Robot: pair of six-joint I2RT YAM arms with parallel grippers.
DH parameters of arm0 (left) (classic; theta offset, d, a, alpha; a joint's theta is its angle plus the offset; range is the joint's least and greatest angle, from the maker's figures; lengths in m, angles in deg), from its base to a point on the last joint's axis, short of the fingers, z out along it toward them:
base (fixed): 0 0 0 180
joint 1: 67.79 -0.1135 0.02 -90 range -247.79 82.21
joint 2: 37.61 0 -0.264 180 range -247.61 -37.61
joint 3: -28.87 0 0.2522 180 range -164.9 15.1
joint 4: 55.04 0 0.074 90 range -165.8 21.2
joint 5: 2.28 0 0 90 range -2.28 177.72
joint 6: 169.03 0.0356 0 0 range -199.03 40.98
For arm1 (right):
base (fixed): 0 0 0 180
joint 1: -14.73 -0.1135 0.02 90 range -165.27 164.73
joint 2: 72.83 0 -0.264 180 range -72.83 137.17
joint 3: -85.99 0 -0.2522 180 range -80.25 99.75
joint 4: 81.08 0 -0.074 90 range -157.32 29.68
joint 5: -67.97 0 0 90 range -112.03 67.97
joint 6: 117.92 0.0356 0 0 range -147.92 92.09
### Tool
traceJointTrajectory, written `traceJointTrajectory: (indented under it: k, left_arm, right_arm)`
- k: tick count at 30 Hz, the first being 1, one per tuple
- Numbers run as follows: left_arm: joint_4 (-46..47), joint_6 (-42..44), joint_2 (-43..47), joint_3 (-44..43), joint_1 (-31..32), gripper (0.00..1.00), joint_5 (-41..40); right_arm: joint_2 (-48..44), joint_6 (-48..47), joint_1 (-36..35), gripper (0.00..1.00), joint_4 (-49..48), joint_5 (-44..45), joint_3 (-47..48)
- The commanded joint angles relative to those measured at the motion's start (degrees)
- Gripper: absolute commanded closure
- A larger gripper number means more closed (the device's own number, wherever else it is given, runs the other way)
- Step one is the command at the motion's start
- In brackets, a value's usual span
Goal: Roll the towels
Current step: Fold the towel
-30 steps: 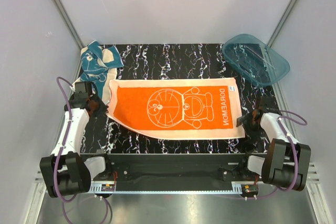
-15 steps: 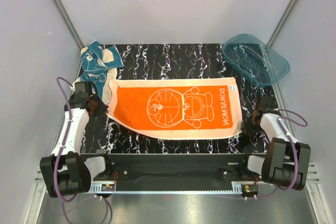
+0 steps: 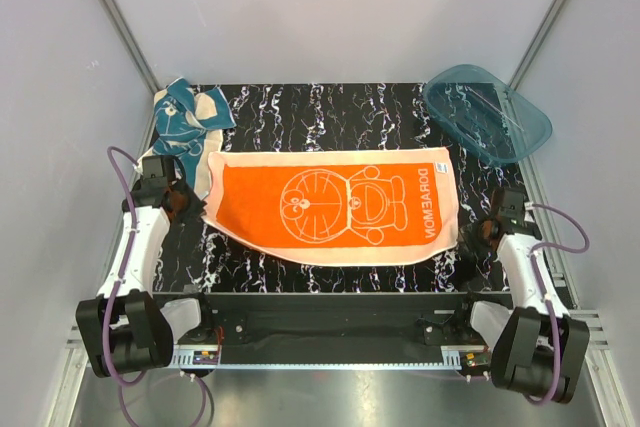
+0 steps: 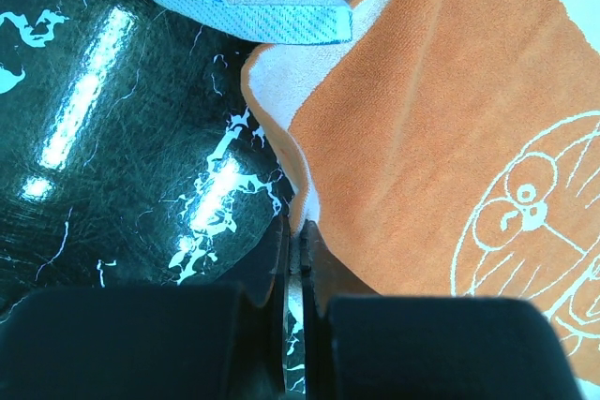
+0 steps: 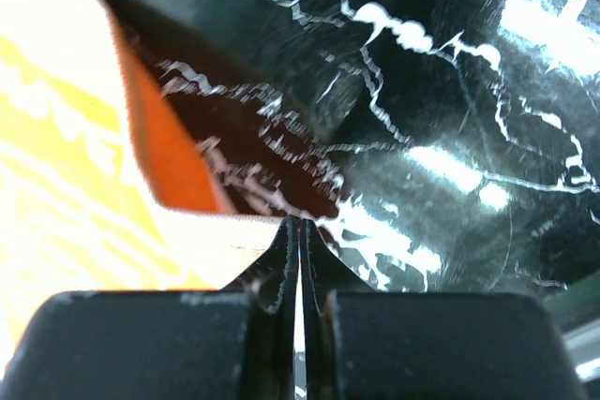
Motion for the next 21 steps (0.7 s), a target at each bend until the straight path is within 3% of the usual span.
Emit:
traceJointTrajectory:
  k: [1,16,21]
  left_arm:
    - [1.05,0.56,1.69,-1.93,-0.28,1.00,-1.23]
    - [-7.99,-1.47,10.74,-3.15,-0.28,1.00,1.41]
    - [-10.11,-0.59,11.20,-6.93,-0.37,1.00,1.15]
  right_arm:
    - [-4.31,-2.14,0.02,1.00,3.74,-1.37,3.55]
    - [-15.74,-2.49,0.02,1.00,19.38,-0.59,17.34]
    - [-10.94,-4.95,0.02,1.00,17.99,-1.99,20.78]
